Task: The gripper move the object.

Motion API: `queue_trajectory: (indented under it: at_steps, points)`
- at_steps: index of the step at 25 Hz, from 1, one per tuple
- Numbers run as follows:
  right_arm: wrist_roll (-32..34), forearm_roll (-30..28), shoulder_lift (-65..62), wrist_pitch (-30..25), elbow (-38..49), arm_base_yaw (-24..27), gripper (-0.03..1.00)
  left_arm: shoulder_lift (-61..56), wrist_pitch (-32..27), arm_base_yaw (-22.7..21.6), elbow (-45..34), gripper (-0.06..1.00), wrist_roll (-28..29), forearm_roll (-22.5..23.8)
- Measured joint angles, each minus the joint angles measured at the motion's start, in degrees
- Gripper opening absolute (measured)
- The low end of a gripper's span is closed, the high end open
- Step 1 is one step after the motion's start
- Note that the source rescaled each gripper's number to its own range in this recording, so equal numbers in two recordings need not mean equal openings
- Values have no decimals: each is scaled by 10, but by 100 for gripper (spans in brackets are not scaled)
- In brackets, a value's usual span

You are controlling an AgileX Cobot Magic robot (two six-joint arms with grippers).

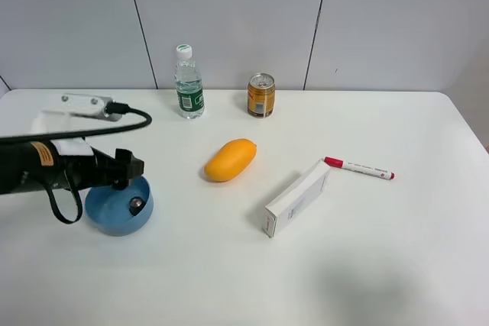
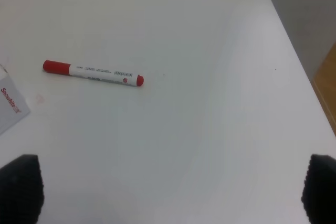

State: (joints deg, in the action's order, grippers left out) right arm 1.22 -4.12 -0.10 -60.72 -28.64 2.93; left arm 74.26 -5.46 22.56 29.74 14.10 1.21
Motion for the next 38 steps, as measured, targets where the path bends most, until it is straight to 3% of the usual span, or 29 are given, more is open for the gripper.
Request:
queue_trajectory:
  at_steps: [5, 8, 13, 20, 25, 34, 38]
  points:
    - [0, 0, 0, 0, 0, 0, 100, -10, -252, 0, 144, 81, -51, 3]
    - [0, 0, 0, 0, 0, 0, 100, -10, -345, -2, 221, 81, -84, 31]
    - [0, 0, 0, 0, 0, 0, 100, -11, -368, -60, 296, 81, -111, 76]
    - [0, 0, 0, 0, 0, 0, 100, -19, -395, -201, 322, 81, -145, 81]
    - [0, 0, 0, 0, 0, 0, 100, -61, -454, -259, 322, 81, -151, 81]
    - [0, 0, 0, 0, 0, 0, 100, -187, -543, -276, 322, 81, -153, 57]
    - [0, 0, 0, 0, 0, 0, 100, -253, -617, -276, 322, 81, -153, 55]
